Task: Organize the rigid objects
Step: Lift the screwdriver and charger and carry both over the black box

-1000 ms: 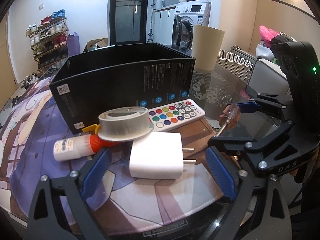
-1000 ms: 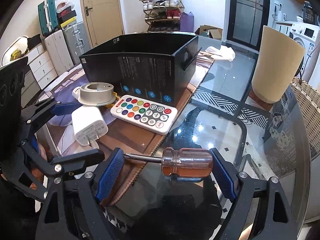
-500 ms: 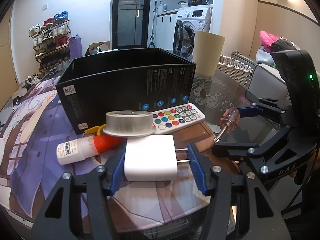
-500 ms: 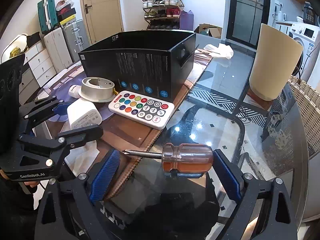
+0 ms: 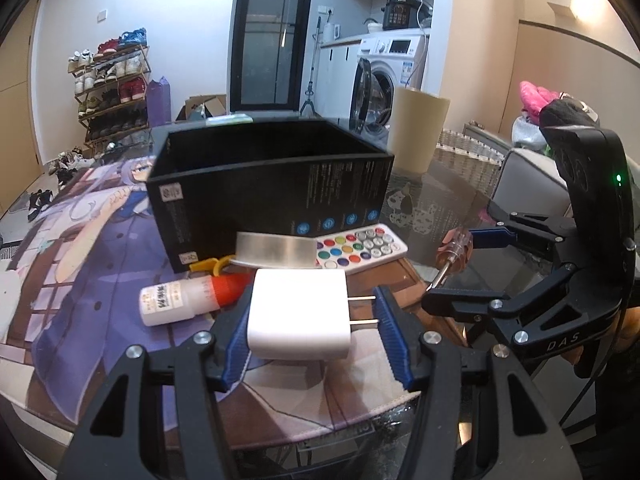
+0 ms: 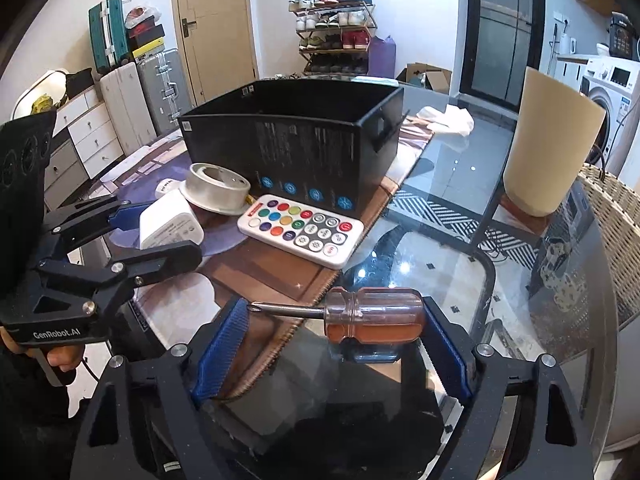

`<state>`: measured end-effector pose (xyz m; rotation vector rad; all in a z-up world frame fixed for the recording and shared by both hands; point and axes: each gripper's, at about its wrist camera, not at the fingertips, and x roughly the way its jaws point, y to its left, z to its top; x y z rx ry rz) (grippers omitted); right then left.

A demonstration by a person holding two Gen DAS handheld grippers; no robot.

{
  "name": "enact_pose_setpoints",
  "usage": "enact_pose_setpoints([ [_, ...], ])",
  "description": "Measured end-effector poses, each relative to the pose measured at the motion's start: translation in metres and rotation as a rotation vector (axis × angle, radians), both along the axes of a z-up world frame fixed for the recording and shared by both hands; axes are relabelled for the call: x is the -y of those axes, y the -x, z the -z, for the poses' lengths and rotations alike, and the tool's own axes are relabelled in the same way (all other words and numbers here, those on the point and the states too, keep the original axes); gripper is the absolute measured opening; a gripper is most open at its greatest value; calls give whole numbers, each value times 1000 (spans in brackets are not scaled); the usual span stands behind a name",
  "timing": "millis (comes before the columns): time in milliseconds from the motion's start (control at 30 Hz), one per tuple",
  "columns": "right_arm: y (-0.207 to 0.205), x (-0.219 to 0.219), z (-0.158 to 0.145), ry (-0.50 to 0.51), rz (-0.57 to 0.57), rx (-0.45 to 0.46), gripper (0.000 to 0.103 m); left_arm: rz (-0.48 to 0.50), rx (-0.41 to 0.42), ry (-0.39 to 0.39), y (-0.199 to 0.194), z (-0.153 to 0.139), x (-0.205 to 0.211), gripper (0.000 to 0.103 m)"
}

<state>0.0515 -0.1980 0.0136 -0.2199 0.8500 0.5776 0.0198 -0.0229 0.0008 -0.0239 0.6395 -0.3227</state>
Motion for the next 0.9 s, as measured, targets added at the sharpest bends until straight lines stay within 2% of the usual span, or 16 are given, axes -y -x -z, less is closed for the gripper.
enact_pose_setpoints([
  [467, 11, -3, -37, -77, -38, 105, 85, -46, 91, 17, 11, -29, -12, 56],
  [900, 6, -8, -72, -143, -64, 218, 85, -120, 163, 26, -4, -59, -28, 56],
])
